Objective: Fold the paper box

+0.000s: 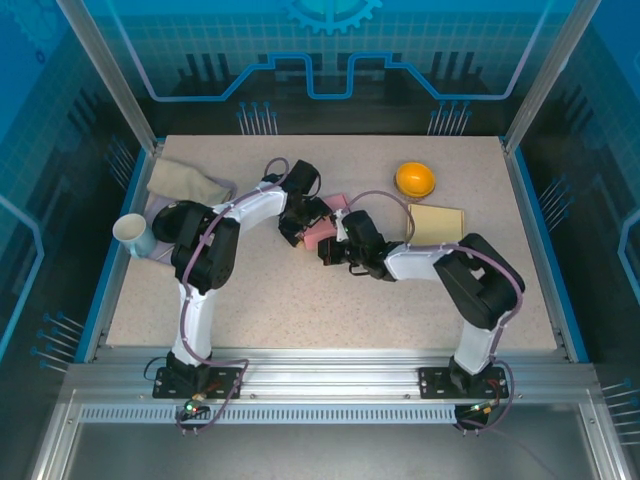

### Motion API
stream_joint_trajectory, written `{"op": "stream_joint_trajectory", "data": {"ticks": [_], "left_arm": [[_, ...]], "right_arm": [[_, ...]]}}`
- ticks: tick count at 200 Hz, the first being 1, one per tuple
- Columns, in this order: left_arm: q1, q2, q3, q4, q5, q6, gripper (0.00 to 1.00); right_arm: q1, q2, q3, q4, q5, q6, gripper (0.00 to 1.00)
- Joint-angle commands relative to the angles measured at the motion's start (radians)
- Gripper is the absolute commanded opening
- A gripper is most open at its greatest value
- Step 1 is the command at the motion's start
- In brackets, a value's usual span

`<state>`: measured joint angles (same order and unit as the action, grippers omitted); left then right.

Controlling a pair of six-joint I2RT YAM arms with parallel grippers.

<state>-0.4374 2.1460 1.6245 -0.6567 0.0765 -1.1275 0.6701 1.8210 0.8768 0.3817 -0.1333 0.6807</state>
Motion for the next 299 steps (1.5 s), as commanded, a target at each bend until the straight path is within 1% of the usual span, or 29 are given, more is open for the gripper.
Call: {"op": "stream_joint_trajectory", "data": {"ticks": [1,20,36,44,53,83,91,111,133,156,180,200,227,254,277,299], "left_arm": [[-0.001,0.084,-0.077,-0.143,-0.019,0.008,0.91],[0.000,0.085,-0.077,-0.138,-0.011,0.004,0.91],[-0.001,0.086,-0.077,-0.135,-0.006,0.002,0.91],[-0.001,0.086,-0.078,-0.135,-0.004,0.000,0.91],[-0.001,0.084,-0.078,-0.133,0.002,-0.003,0.91],[-0.003,0.080,-0.102,-0.109,0.031,-0.017,0.91],[-0.004,0.077,-0.109,-0.104,0.037,-0.020,0.91],[-0.004,0.074,-0.122,-0.089,0.055,-0.024,0.91],[-0.004,0.070,-0.120,-0.089,0.056,-0.020,0.91],[0.003,0.065,-0.097,-0.116,0.017,0.009,0.91],[0.009,0.035,-0.063,-0.153,-0.054,0.049,0.91],[0.009,0.009,-0.029,-0.175,-0.096,0.081,0.92],[0.010,-0.010,0.025,-0.190,-0.109,0.141,0.93],[0.010,-0.042,0.041,-0.178,-0.113,0.196,0.93],[0.010,-0.048,0.052,-0.165,-0.078,0.222,0.93],[0.010,-0.052,0.069,-0.165,-0.060,0.250,0.93]], "right_arm": [[0.018,0.070,-0.018,0.182,-0.011,0.167,0.01],[0.022,0.119,-0.039,0.285,0.025,0.235,0.00],[0.021,0.173,-0.012,0.343,0.030,0.281,0.00],[0.023,0.200,-0.003,0.351,0.032,0.305,0.00],[0.027,0.228,0.050,0.350,0.037,0.335,0.00],[0.034,0.288,0.096,0.368,0.110,0.428,0.00],[0.031,0.297,0.107,0.366,0.119,0.447,0.00],[0.022,0.305,0.159,0.249,0.143,0.506,0.01],[-0.002,0.280,0.138,0.205,0.162,0.552,0.01],[-0.032,0.193,0.097,0.124,0.136,0.508,0.01],[-0.061,0.082,0.041,0.036,0.115,0.444,0.02],[-0.091,0.035,0.009,-0.002,0.078,0.391,0.02],[-0.116,0.012,-0.034,-0.010,0.042,0.357,0.02],[-0.140,0.025,-0.022,-0.024,0.036,0.308,0.02],[-0.165,0.054,-0.019,0.031,0.013,0.288,0.02],[-0.181,0.069,-0.003,0.006,0.011,0.260,0.02]]}}
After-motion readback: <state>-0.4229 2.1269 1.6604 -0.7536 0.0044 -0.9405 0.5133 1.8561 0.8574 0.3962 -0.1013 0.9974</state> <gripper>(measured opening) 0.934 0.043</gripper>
